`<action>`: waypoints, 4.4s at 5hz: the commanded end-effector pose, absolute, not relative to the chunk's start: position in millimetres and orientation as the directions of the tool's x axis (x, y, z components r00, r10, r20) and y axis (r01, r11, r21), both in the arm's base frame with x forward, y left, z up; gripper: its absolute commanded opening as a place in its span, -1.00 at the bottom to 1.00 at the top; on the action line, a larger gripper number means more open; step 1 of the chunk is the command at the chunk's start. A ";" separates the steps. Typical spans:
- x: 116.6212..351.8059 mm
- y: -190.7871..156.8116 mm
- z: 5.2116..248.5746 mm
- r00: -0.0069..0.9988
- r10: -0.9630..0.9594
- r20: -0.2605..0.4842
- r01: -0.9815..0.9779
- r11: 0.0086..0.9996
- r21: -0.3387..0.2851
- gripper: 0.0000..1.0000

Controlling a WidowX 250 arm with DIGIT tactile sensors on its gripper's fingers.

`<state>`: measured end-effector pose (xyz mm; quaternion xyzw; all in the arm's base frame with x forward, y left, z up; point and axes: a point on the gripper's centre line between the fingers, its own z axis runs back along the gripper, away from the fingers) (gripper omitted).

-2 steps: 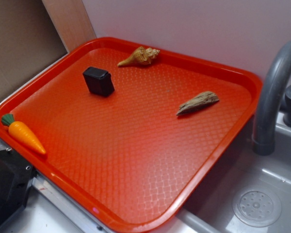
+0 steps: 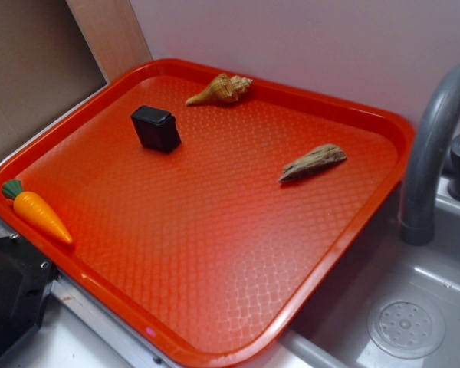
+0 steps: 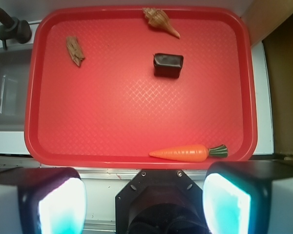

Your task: Grab the wood chip.

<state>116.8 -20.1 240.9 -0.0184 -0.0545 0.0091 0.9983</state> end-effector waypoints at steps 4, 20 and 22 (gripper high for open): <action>243.7 -126.2 196.0 0.943 0.029 0.330 0.043 0.977 -0.210 1.00; 238.3 -142.1 178.1 0.961 0.146 0.235 -0.157 0.987 0.026 -1.00; 202.5 -76.7 246.9 0.915 0.311 0.257 -0.267 0.945 -0.190 -1.00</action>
